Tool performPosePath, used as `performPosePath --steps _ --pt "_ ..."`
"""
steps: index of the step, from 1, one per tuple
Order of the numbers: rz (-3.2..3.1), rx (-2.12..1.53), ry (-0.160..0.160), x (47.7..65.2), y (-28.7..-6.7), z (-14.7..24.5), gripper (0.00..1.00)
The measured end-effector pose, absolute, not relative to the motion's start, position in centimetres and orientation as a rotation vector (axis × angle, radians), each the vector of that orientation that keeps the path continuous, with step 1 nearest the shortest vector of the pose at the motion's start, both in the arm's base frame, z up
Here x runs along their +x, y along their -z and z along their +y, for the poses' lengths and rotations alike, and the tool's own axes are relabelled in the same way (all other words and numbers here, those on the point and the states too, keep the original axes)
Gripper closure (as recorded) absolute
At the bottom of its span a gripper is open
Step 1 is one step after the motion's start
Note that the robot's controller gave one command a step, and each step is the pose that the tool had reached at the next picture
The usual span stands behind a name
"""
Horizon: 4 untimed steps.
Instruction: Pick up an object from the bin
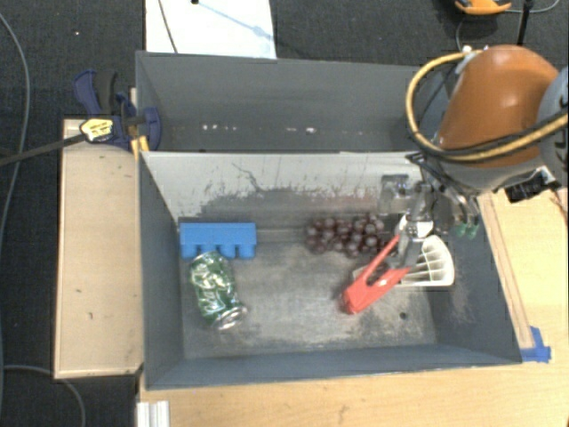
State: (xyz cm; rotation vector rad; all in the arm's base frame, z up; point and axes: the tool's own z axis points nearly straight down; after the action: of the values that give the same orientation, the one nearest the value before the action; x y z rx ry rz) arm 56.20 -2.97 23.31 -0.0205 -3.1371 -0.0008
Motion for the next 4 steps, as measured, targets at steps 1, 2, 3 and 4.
performPosePath --steps 1,2,3,4 --pt "-3.145 -0.020 0.000 56.3 -23.8 -3.0 0.00" --pt "-3.148 0.092 0.000 53.4 -19.8 -3.8 0.00" --pt "-3.143 0.156 0.000 50.3 -16.2 -5.6 0.00" --pt "-3.125 0.352 -0.003 49.4 -14.4 -5.0 0.00"
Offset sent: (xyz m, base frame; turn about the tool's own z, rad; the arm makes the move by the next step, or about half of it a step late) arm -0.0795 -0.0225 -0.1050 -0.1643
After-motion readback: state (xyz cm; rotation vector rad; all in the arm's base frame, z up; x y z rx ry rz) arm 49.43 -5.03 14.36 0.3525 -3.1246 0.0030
